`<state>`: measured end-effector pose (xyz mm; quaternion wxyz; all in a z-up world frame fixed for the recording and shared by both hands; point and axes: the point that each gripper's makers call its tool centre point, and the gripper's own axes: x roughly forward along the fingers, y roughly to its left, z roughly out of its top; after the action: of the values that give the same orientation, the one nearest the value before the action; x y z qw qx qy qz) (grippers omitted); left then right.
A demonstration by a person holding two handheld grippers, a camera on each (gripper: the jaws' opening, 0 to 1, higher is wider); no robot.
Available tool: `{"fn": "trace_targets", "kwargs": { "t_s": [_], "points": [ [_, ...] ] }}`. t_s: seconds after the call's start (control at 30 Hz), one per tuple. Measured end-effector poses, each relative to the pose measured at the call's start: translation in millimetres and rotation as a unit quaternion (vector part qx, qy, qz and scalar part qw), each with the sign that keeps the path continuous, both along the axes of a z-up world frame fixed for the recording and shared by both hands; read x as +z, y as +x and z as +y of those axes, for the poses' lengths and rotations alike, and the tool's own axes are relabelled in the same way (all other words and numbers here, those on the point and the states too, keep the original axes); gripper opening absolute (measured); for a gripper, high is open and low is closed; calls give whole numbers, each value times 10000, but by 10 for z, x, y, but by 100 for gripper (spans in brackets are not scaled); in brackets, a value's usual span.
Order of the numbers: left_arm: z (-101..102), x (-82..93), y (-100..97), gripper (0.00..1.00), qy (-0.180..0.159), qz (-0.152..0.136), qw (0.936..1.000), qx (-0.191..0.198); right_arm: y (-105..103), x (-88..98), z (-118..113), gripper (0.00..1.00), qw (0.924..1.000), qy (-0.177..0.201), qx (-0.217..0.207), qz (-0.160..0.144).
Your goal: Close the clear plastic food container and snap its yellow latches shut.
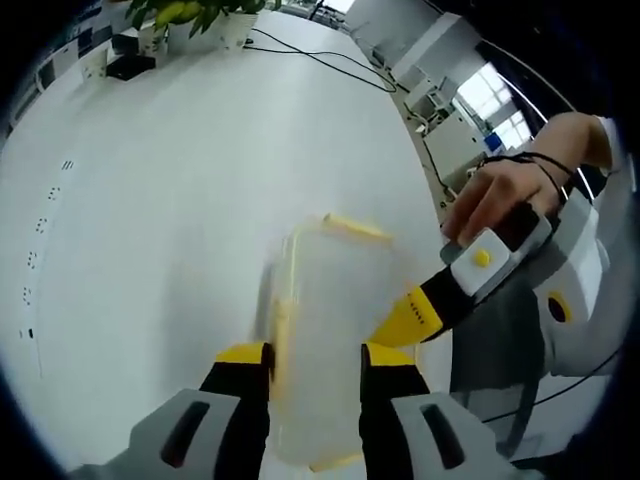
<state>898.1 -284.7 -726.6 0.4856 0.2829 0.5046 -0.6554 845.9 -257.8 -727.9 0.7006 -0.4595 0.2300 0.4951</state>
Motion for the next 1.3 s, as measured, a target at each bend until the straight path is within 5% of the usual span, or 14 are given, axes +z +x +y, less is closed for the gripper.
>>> {"fn": "trace_targets", "kwargs": {
  "t_s": [0.43, 0.73, 0.93, 1.3],
  "points": [
    [22, 11, 32, 30, -138, 19, 9998, 126, -32, -4, 1, 32, 9998, -88, 131, -101],
    [67, 37, 91, 39, -707, -225, 9921, 1011, -73, 18, 24, 38, 9999, 105, -55, 68],
    [76, 147, 98, 39, -1354, -738, 9766, 1500, -50, 176, -35, 38, 9981, 491, -379, 60],
    [238, 261, 5, 43, -1732, -1165, 9577, 1983, 35, 247, -205, 46, 9924, 812, -913, 121]
  ]
}}
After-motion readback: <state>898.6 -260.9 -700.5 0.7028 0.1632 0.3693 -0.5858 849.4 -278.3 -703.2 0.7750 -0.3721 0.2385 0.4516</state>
